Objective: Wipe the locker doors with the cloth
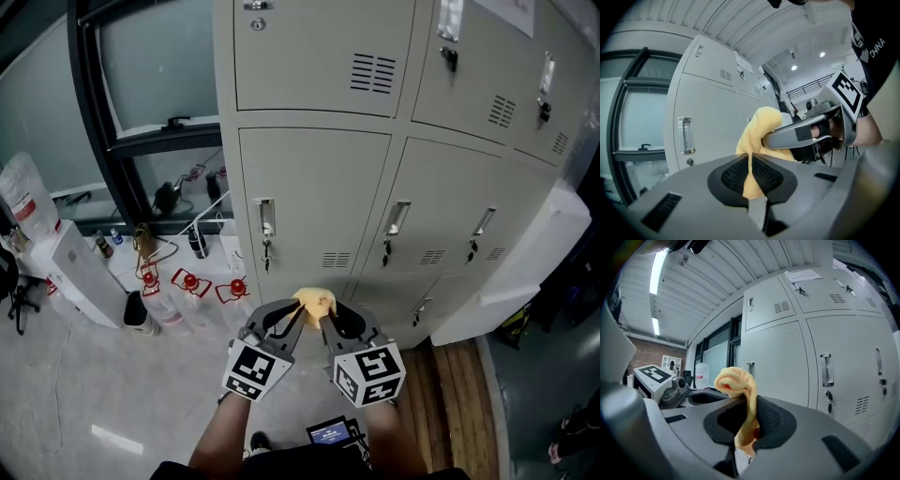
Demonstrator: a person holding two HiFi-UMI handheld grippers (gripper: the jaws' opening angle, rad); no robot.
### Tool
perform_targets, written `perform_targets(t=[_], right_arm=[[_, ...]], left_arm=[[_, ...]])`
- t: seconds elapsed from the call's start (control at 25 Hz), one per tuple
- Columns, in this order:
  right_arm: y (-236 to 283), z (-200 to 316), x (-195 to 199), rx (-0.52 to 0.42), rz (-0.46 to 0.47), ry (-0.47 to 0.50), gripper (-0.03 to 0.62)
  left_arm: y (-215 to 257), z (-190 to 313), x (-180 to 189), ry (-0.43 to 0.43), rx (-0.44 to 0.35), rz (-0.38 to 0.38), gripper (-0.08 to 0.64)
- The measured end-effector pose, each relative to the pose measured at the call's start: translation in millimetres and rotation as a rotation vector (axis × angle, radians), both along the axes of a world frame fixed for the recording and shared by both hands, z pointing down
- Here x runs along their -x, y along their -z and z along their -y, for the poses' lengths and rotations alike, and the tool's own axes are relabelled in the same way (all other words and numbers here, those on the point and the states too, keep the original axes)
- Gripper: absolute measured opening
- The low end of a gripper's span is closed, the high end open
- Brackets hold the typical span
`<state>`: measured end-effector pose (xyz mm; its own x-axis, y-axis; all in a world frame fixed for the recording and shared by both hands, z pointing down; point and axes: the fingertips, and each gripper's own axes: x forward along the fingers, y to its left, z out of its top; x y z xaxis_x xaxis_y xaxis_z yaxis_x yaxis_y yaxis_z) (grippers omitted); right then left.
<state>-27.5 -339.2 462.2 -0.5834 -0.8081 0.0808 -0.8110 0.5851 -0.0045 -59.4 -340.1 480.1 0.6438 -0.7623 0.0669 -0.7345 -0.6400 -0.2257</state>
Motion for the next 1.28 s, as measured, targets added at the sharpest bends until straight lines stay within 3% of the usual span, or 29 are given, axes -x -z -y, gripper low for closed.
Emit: perform_targets(t=[0.24,0.44,0.64,0.84,1.28], right_arm=[[19.9,4.3,11.0,-0.056,-0.02,0.01,0.071],[68.7,13.6,21.5,-0.145,-0.004,-0.012,0.071],[120.4,25.4,25.8,-0.17,0.059,-0.006,0.071],[175.6,32.5,34.1,-0.232,-0.019,0.029,0.071],[358.0,45.1,52.9,-0.436,-0.075,0.077,0.071]], left_arm=[[23.4,8.5,10.0,0.028,-0.014,-0.018,0.037],[73.0,18.1,16.7,0.071,-0.057,-0.081,0.037],[125.4,25.3,18.2,0.073,-0.025,-0.168,0.037],[179.5,36.4,24.5,0.081,-0.013,-0.143,0.037],[360.9,49.6,40.8,0.137,-0.28,0.034,0.037]])
